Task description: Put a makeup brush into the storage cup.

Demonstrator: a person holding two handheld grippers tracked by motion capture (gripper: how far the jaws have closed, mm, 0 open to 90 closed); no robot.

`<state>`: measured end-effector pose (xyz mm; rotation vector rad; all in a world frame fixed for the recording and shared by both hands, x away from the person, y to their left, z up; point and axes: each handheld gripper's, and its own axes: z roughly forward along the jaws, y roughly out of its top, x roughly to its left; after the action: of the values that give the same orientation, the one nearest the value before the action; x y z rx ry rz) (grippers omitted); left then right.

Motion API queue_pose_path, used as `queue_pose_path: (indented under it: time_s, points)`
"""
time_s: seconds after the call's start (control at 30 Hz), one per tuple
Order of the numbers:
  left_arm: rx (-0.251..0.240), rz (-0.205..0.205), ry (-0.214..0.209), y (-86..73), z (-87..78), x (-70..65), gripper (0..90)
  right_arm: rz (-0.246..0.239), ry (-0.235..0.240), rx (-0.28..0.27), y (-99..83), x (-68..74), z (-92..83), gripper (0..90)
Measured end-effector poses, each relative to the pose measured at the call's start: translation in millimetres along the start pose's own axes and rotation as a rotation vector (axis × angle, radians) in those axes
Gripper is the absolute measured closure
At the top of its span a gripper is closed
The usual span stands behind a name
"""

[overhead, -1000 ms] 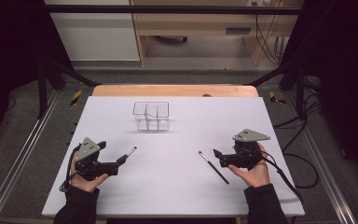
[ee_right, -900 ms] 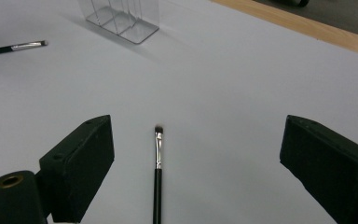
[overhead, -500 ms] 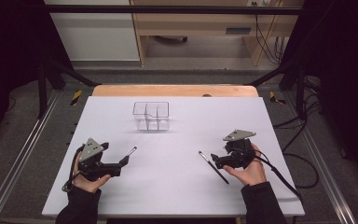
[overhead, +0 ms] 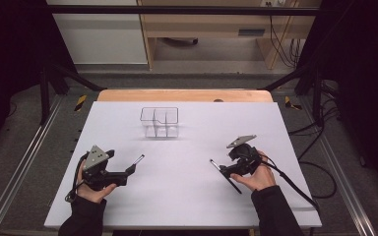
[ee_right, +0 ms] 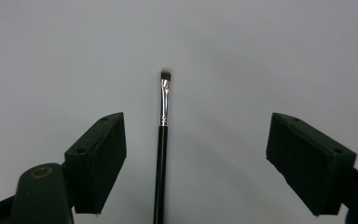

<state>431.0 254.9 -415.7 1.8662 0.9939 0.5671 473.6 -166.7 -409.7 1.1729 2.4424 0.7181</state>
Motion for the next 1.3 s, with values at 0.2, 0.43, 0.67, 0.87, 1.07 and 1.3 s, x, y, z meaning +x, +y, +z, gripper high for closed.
queue_pose_path:
  time_s: [0.2, 0.43, 0.67, 0.87, 1.07, 1.3]
  points:
    - [0.000, 0.004, -0.002, 0.6, 0.1, -0.6, 6.0, -0.005, 0.012, 0.060, 1.4, 0.5, 8.1, 26.9]
    - [0.003, 0.010, -0.005, 0.9, 0.4, -2.1, 6.1, -0.022, 0.020, 0.122, 0.6, 4.8, 17.8, 35.1]
    - [0.000, 0.009, -0.004, 1.2, 0.0, -1.9, 6.2, -0.025, 0.043, 0.177, 0.6, 6.8, 25.4, 42.4]
    - [0.007, 0.016, -0.004, 0.4, 1.0, -1.9, 6.2, -0.028, 0.053, 0.207, 0.7, 7.5, 33.2, 47.3]
    - [0.012, 0.018, -0.002, -0.2, 1.7, -1.5, 6.2, -0.029, 0.065, 0.235, 2.3, 6.3, 40.6, 53.9]
    - [0.015, 0.019, -0.002, -0.6, 2.4, -1.9, 6.4, -0.037, 0.082, 0.266, 4.7, 6.9, 46.4, 60.1]
